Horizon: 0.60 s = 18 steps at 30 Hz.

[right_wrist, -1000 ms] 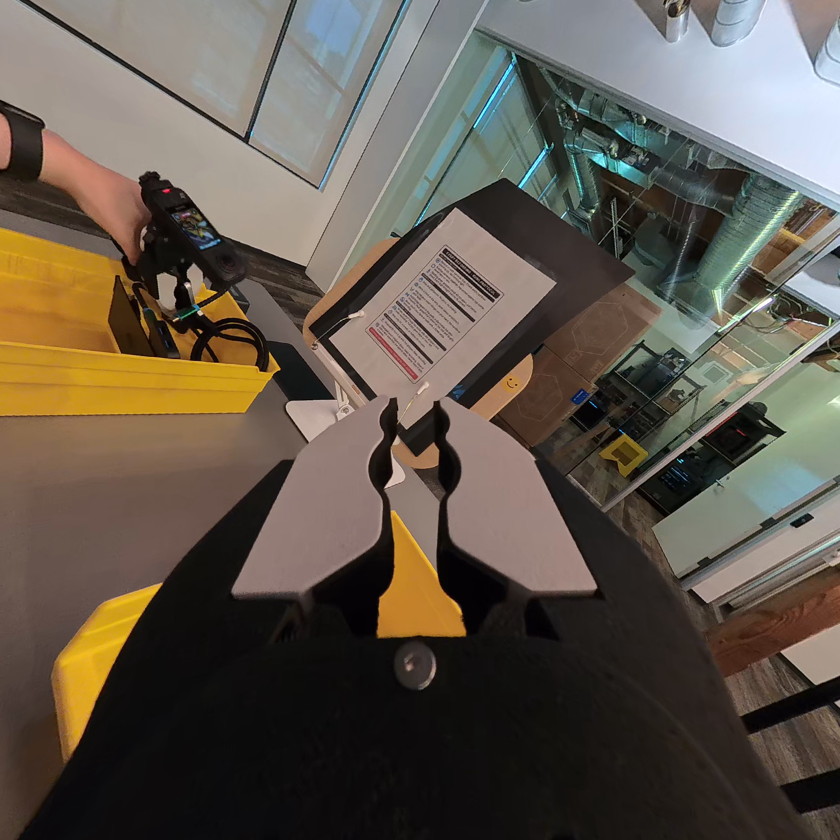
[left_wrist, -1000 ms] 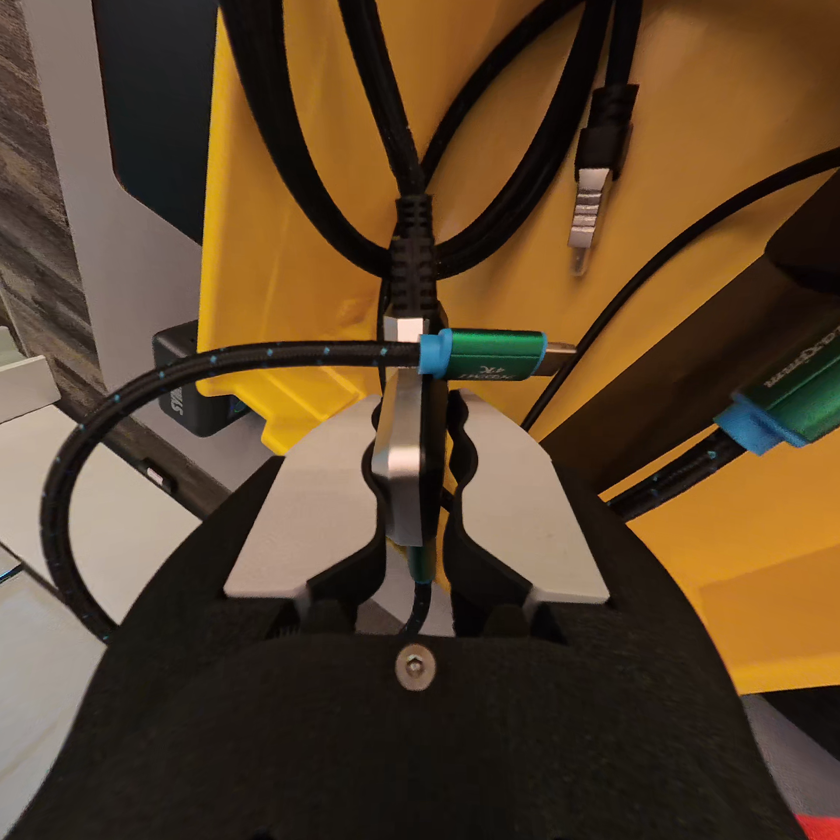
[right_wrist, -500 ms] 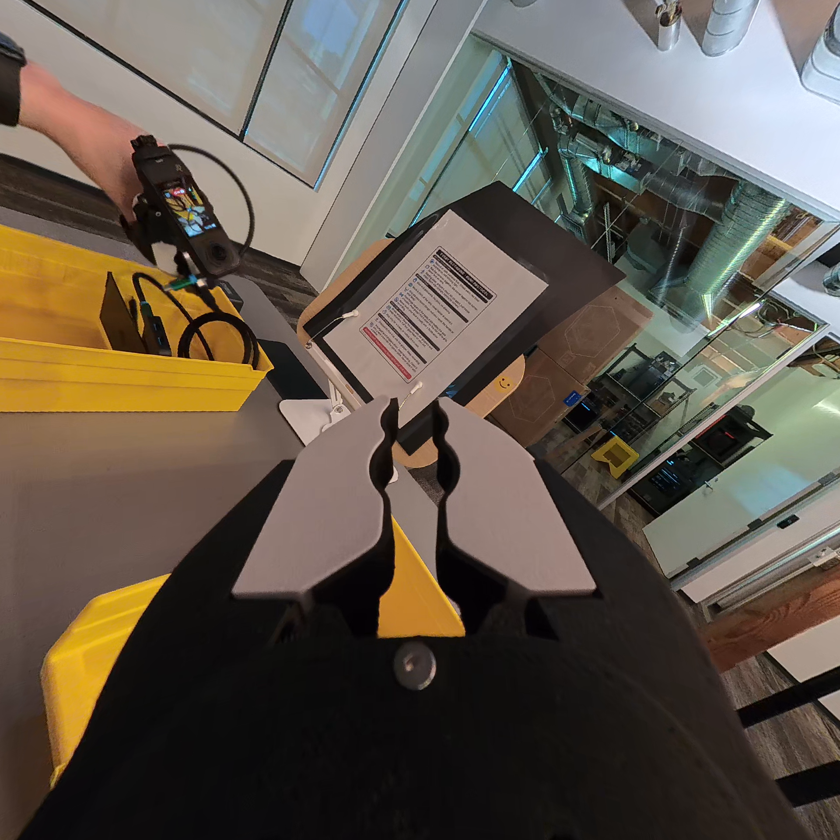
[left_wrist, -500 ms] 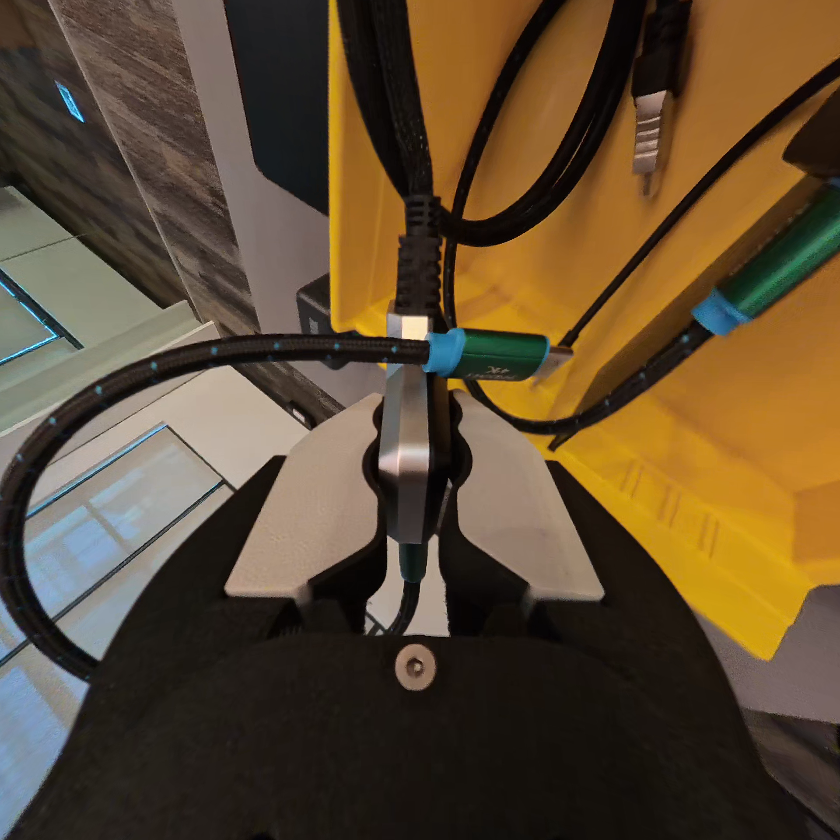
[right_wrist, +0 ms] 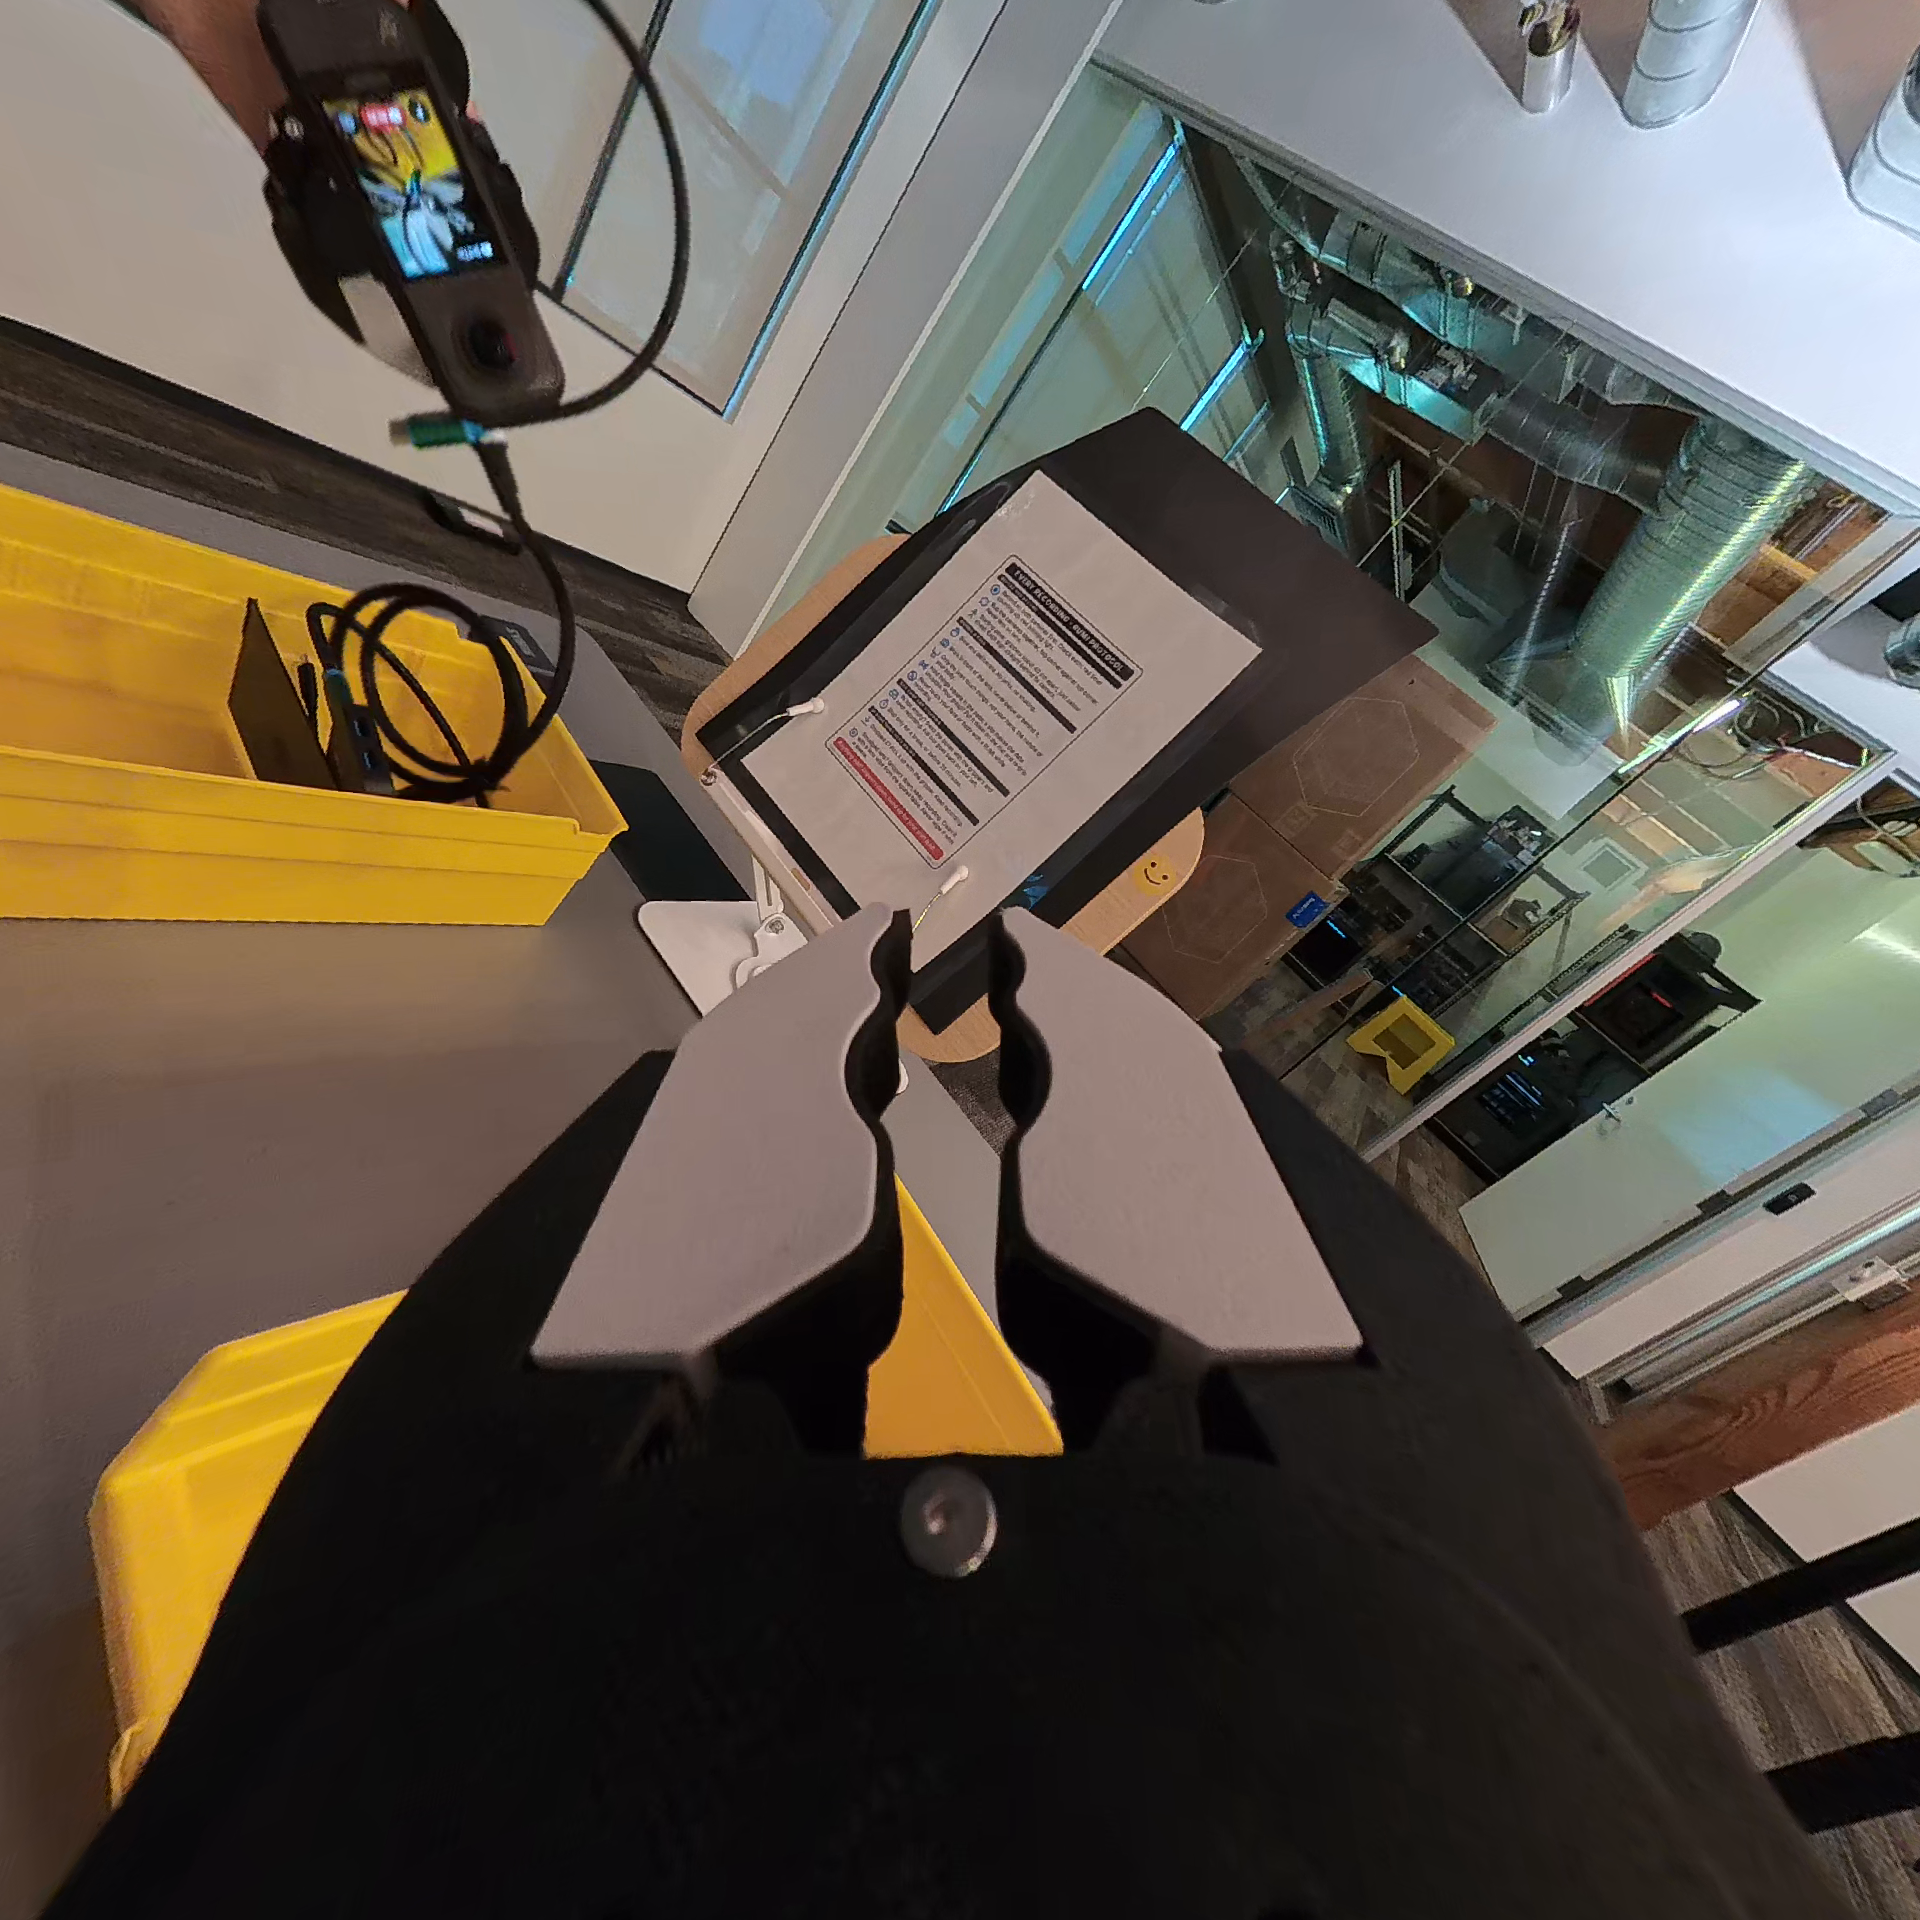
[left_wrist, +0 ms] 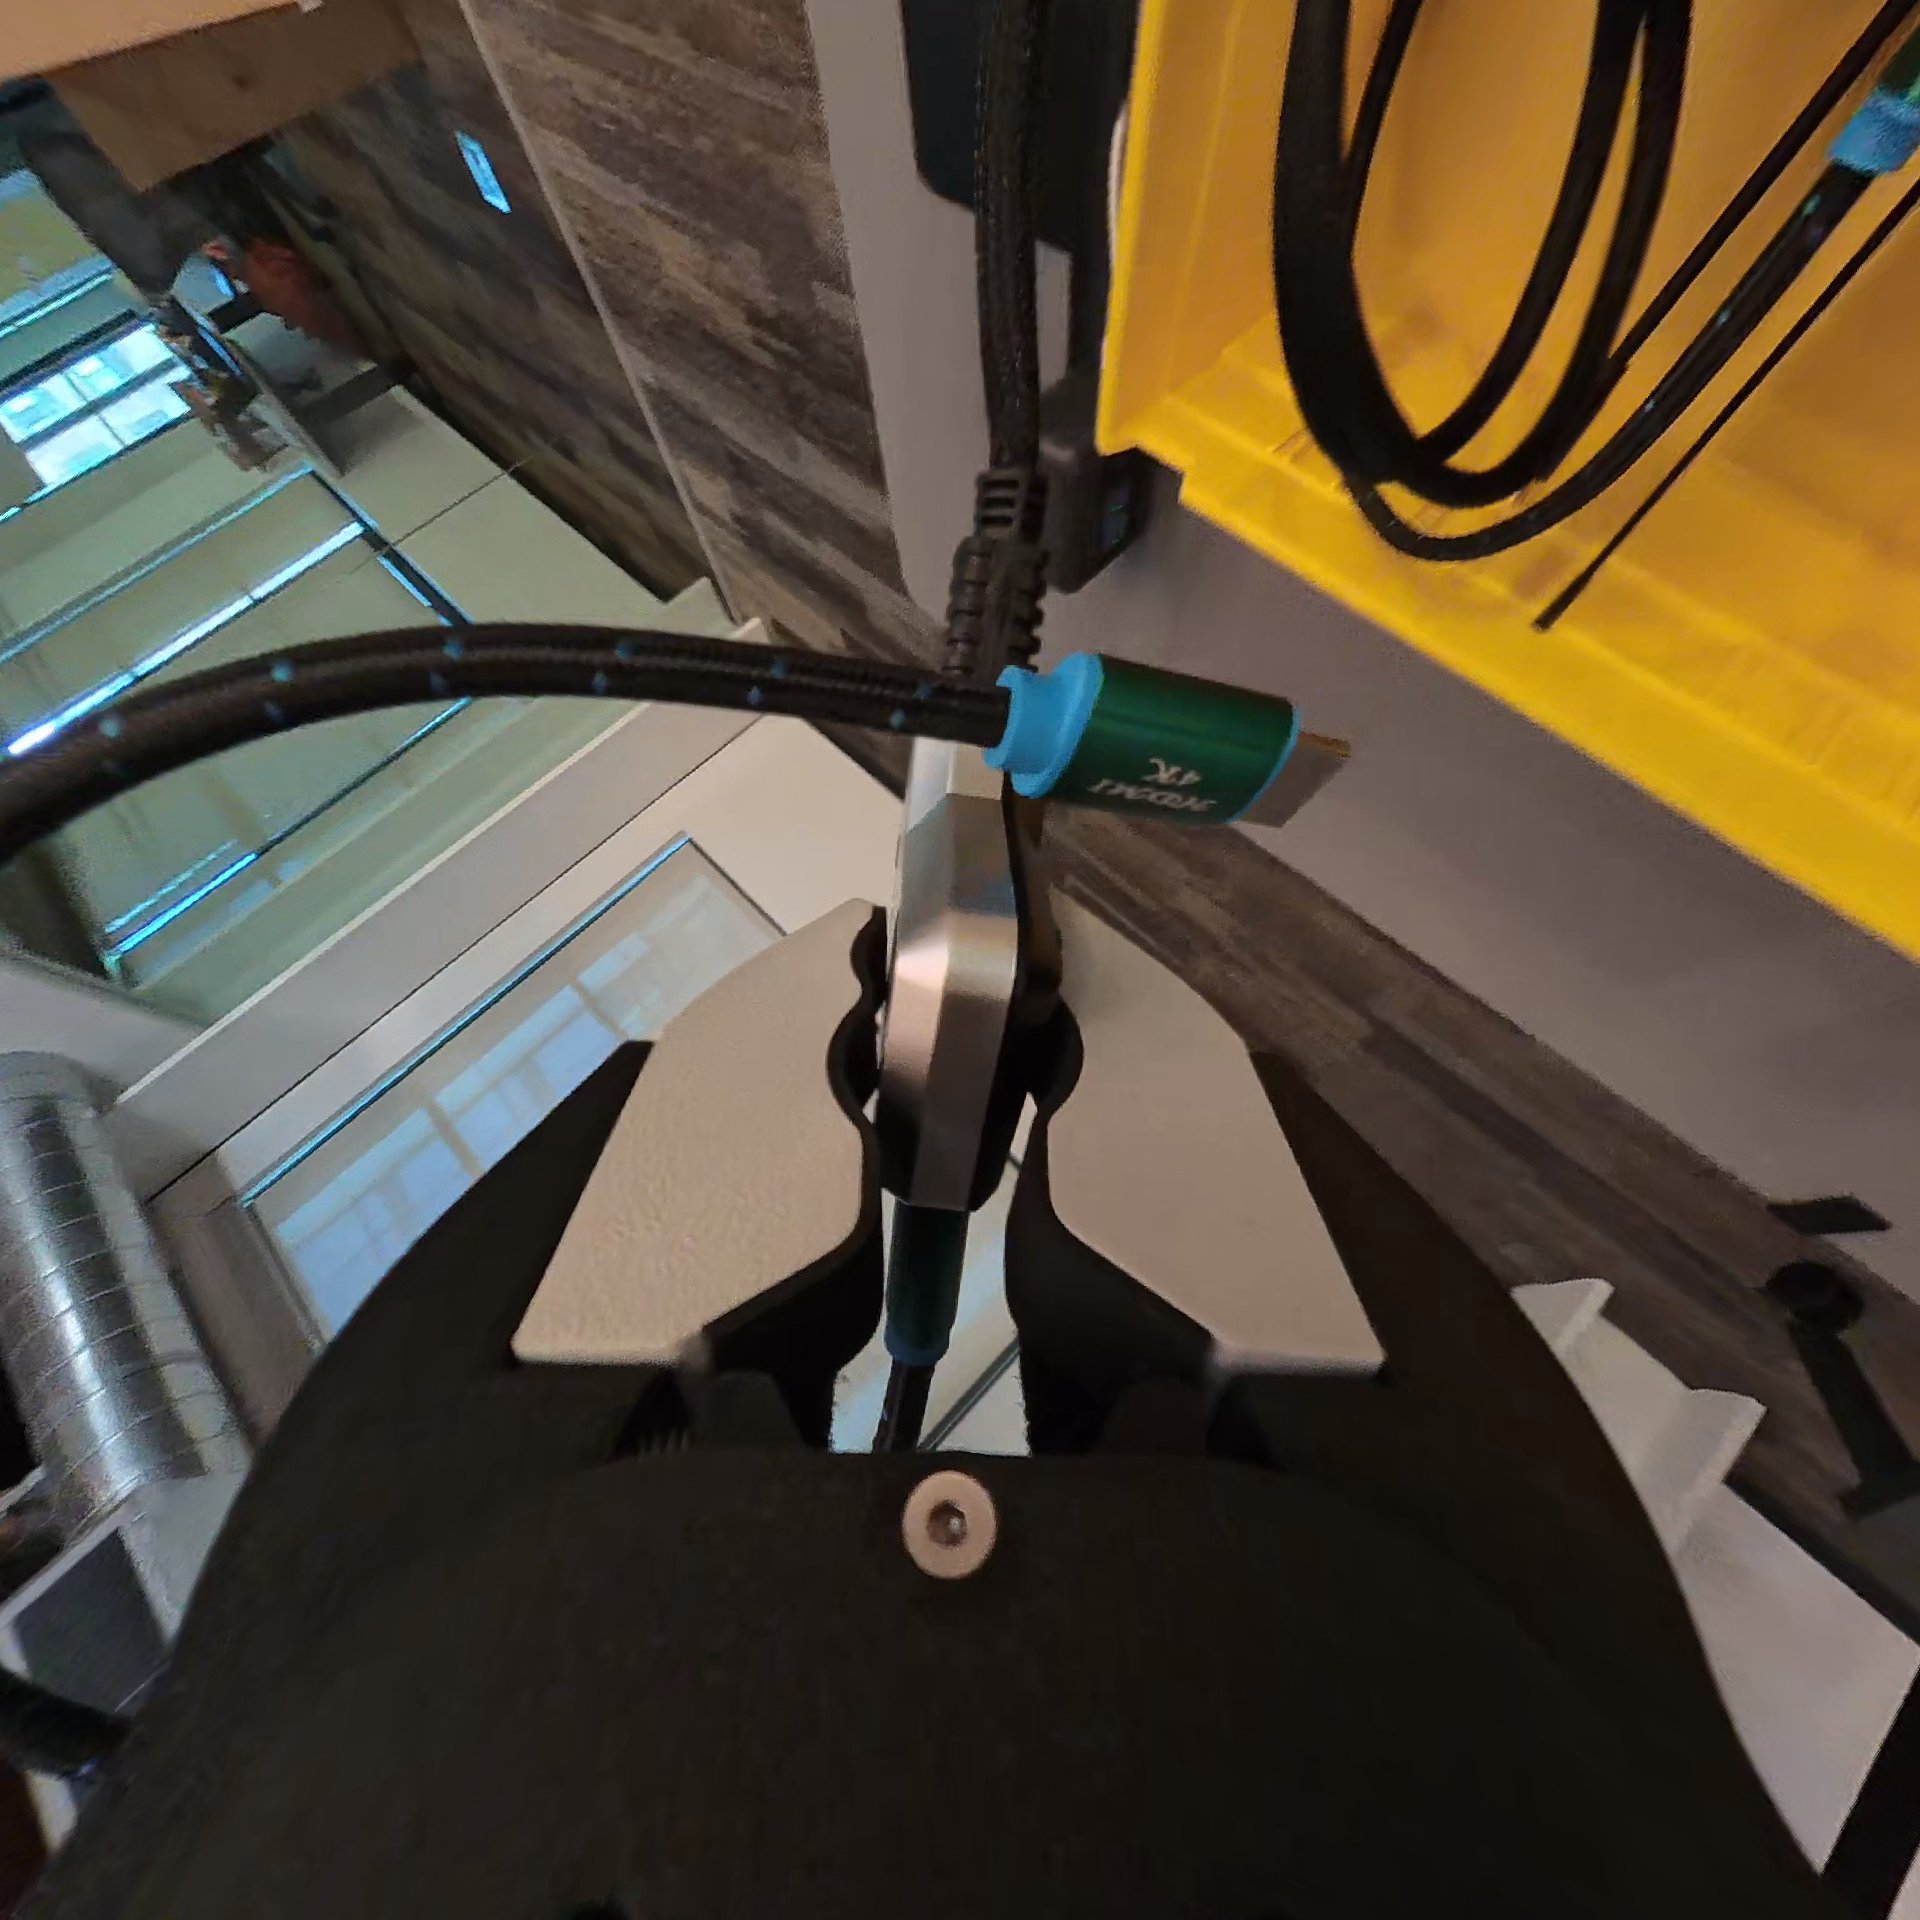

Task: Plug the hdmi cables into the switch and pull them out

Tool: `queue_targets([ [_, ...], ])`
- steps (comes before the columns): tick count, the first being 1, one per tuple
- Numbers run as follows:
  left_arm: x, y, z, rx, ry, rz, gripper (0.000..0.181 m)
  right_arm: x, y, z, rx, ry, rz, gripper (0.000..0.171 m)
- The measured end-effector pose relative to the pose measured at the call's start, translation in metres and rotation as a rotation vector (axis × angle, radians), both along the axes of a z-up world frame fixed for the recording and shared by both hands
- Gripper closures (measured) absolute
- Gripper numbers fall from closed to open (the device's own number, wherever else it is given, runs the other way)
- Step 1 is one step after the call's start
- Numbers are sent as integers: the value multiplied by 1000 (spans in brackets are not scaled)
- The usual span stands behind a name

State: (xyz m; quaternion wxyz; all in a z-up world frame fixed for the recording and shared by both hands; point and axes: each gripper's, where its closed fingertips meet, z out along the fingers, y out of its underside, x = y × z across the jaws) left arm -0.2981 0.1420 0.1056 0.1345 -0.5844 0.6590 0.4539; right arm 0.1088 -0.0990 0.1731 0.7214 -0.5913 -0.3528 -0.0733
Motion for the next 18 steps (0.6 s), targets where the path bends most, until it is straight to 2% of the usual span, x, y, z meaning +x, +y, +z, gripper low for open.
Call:
queue_targets([
  [11,24,-19,89,173,-50,-55,158,-3,4,-6,-21,-19,-6,158],
  [16,51,-41,118,241,-57,-170,158,-19,7,-7,-33,28,73,159],
  [18,67,-53,124,268,-47,-241,158,-30,10,-9,-38,39,114,165],
])
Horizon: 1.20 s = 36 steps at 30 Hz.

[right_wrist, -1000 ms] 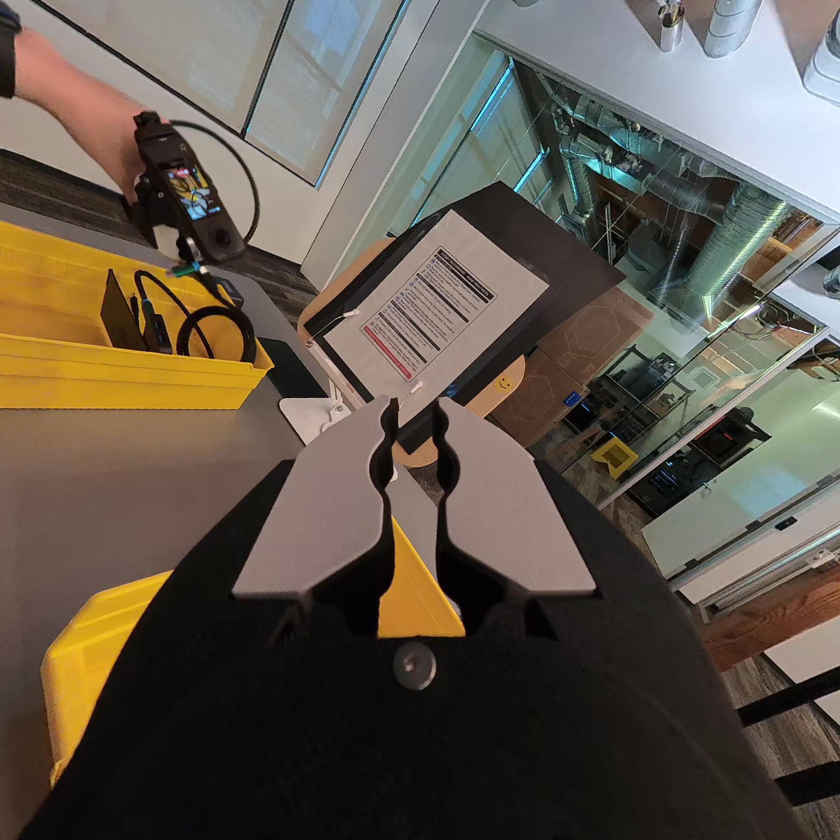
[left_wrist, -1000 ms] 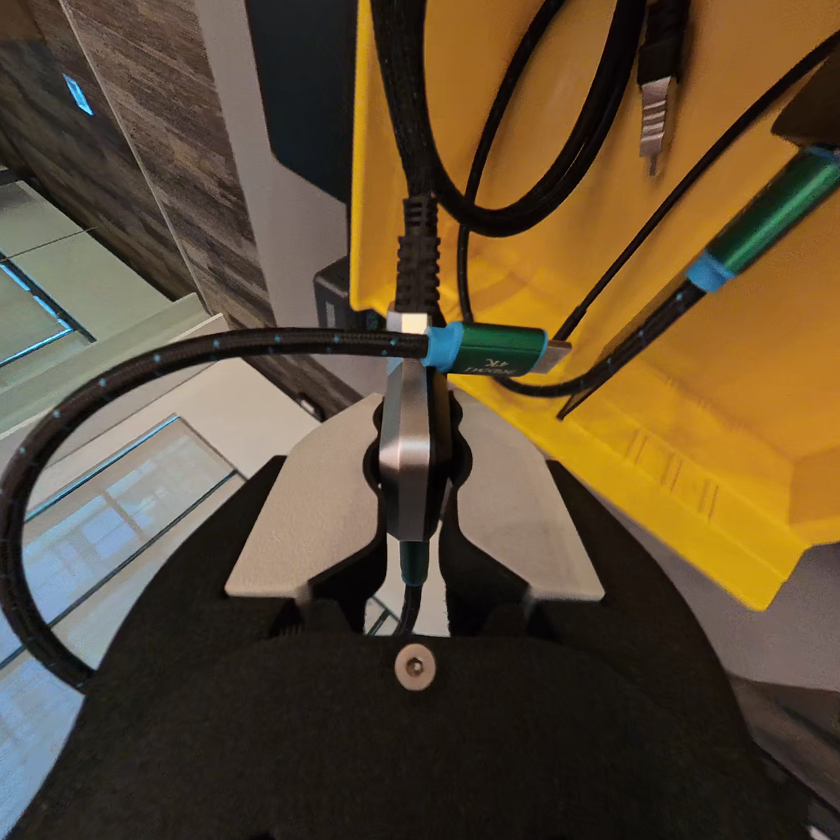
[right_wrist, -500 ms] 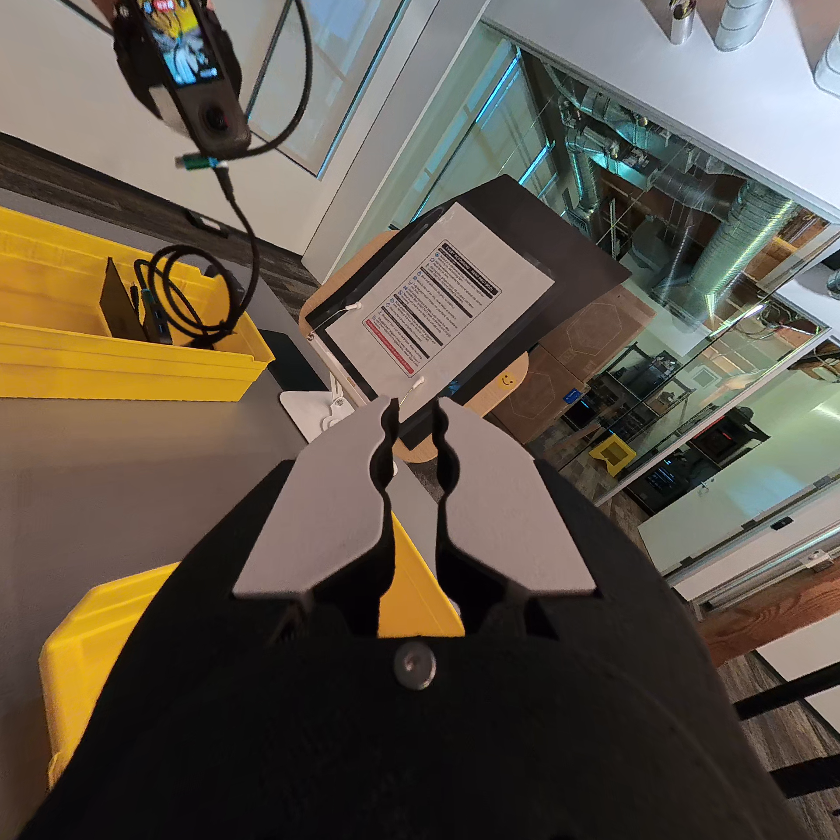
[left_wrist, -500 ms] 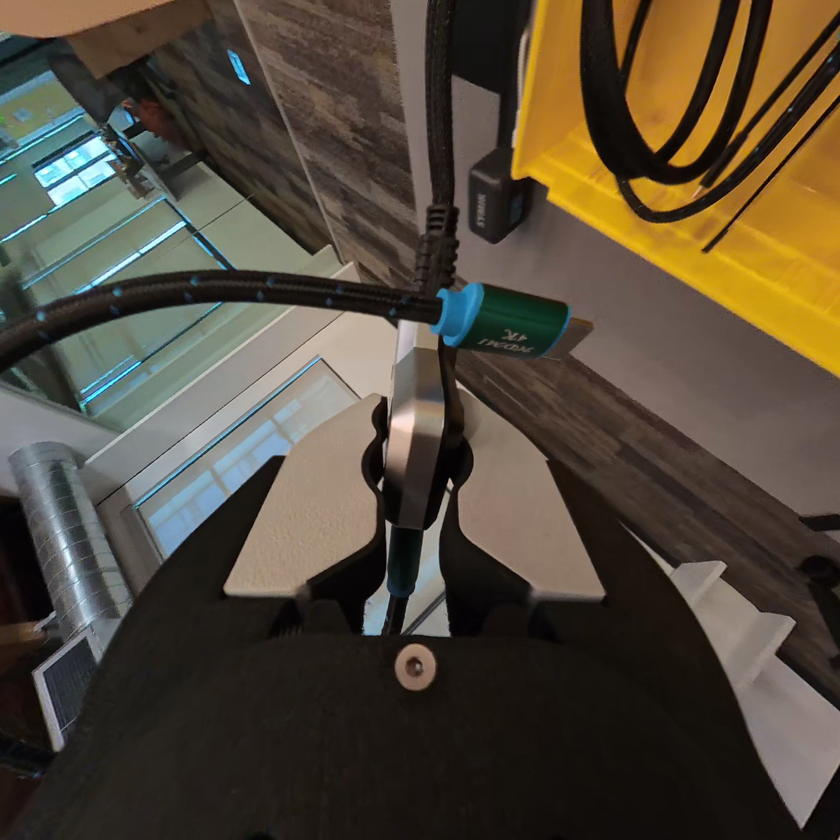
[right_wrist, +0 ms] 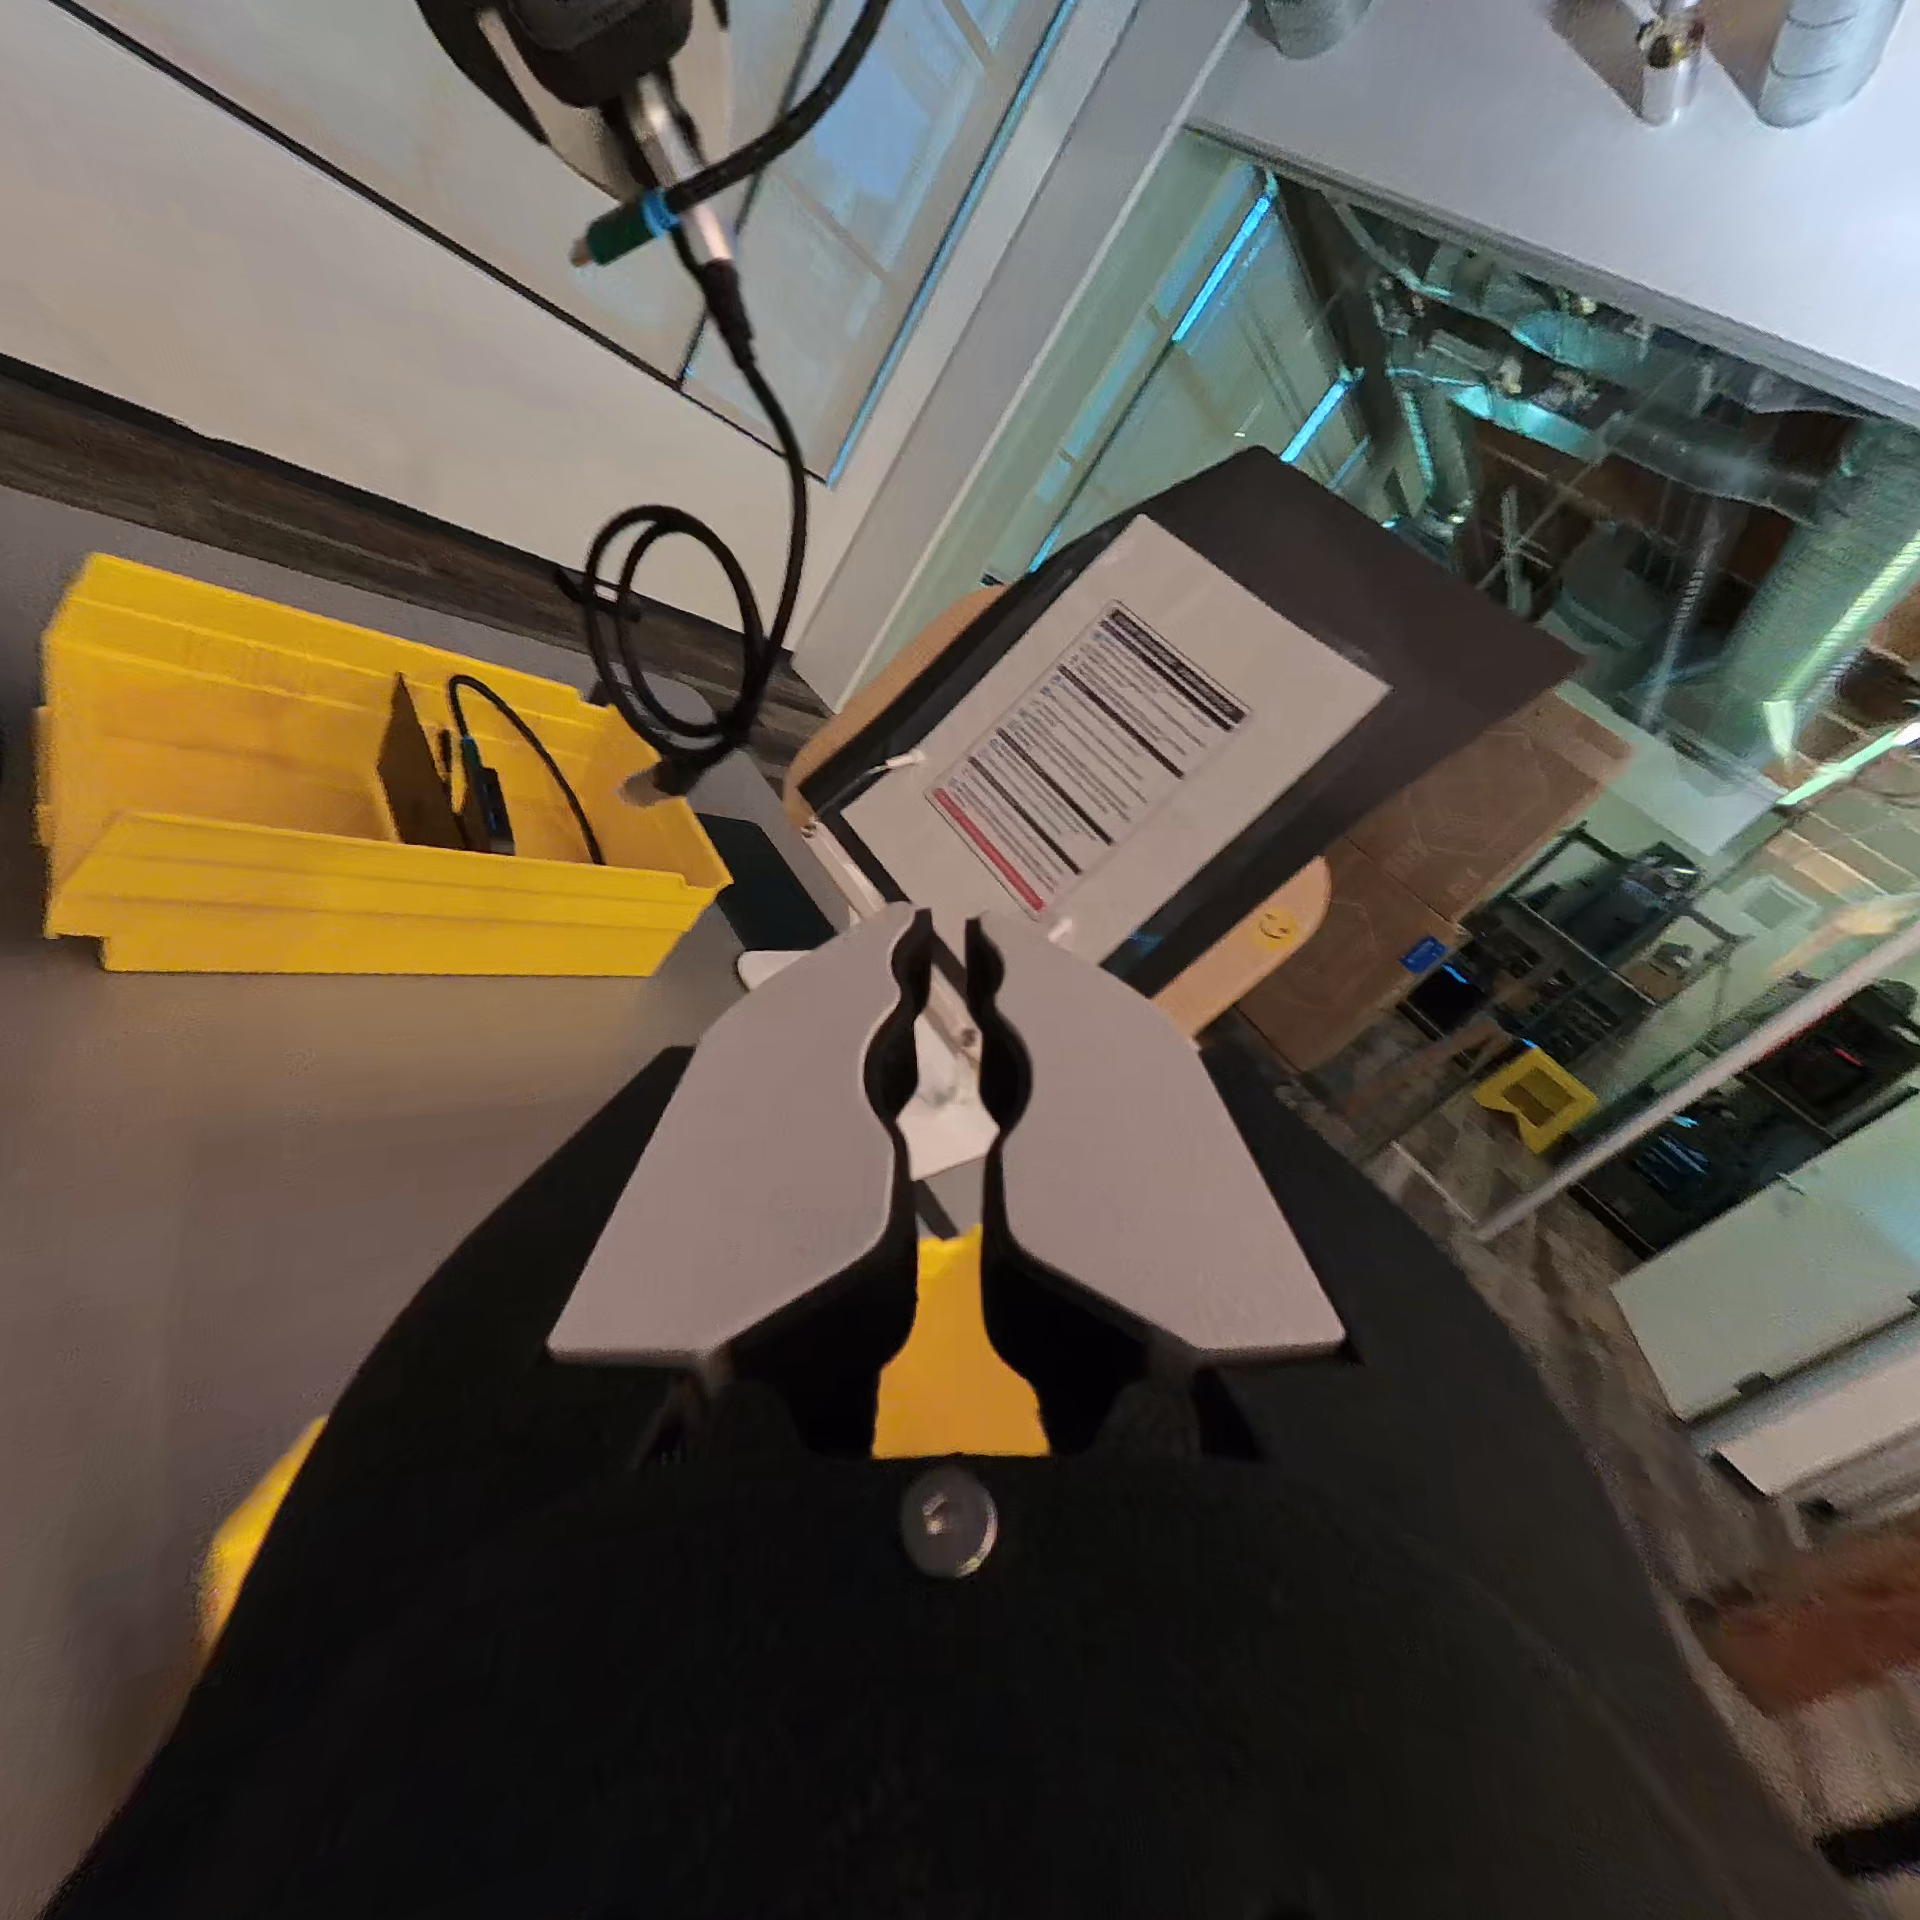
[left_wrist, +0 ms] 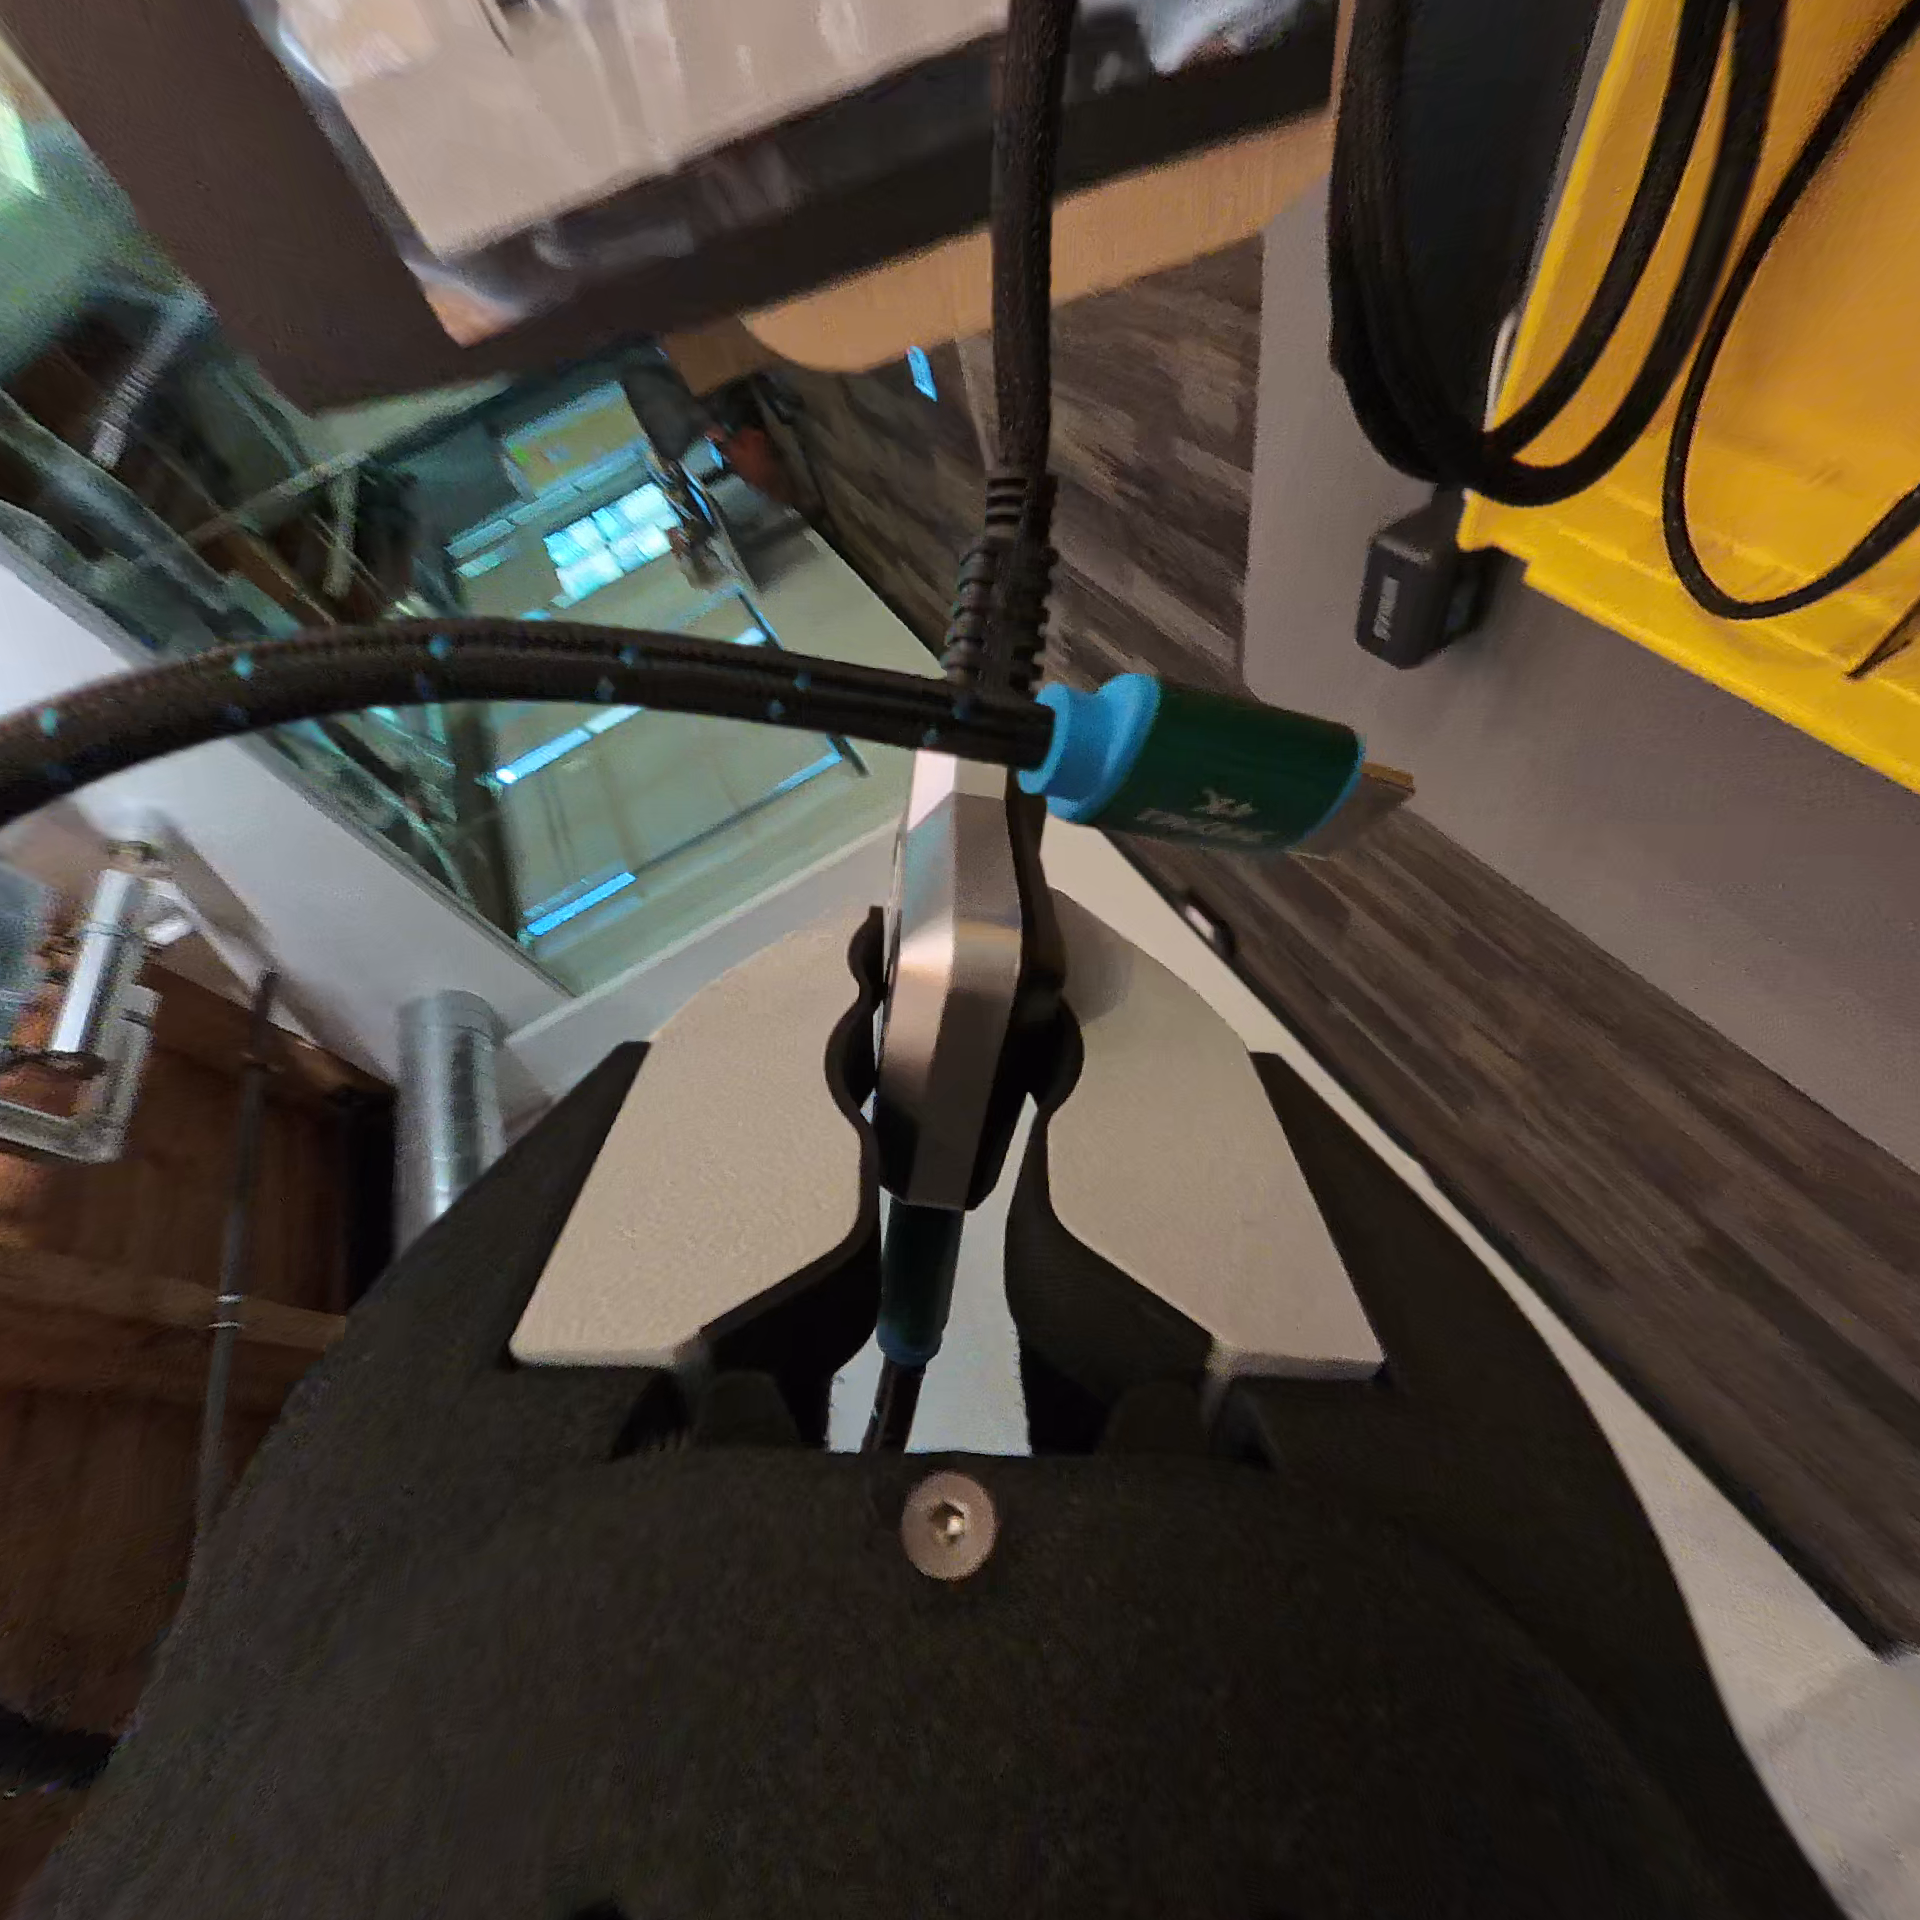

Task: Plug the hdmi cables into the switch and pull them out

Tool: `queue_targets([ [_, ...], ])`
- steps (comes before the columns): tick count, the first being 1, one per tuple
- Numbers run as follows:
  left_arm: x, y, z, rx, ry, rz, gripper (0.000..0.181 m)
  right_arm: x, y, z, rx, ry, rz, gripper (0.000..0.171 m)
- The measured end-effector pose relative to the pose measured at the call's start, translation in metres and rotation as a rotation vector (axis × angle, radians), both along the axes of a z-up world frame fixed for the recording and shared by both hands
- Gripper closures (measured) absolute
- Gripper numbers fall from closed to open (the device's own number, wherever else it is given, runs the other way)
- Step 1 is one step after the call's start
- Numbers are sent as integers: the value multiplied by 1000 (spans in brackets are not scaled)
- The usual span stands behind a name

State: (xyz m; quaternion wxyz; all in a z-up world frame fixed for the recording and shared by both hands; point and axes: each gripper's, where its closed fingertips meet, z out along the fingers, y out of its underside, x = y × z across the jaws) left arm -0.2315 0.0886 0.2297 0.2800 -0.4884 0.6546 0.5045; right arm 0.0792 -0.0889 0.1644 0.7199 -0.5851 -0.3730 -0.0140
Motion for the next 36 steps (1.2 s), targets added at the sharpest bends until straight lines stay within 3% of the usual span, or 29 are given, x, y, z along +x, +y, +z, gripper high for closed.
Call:
queue_targets([
  [5,51,-43,-6,32,-19,-205,156,-49,2,-14,-40,4,186,170],
  [10,102,-98,-23,70,-66,-488,158,-79,-3,-1,79,118,301,157],
  [15,127,-136,-46,85,-109,-670,158,-76,-12,7,40,222,404,144],
  [21,123,-140,-81,49,-4,-570,157,-113,-18,-6,124,28,368,136],
  [27,118,-148,-93,71,52,-491,157,-159,-6,-36,224,-160,278,136],
  [36,128,-166,-113,-64,-47,-434,157,-166,11,-45,350,-244,86,136],
])
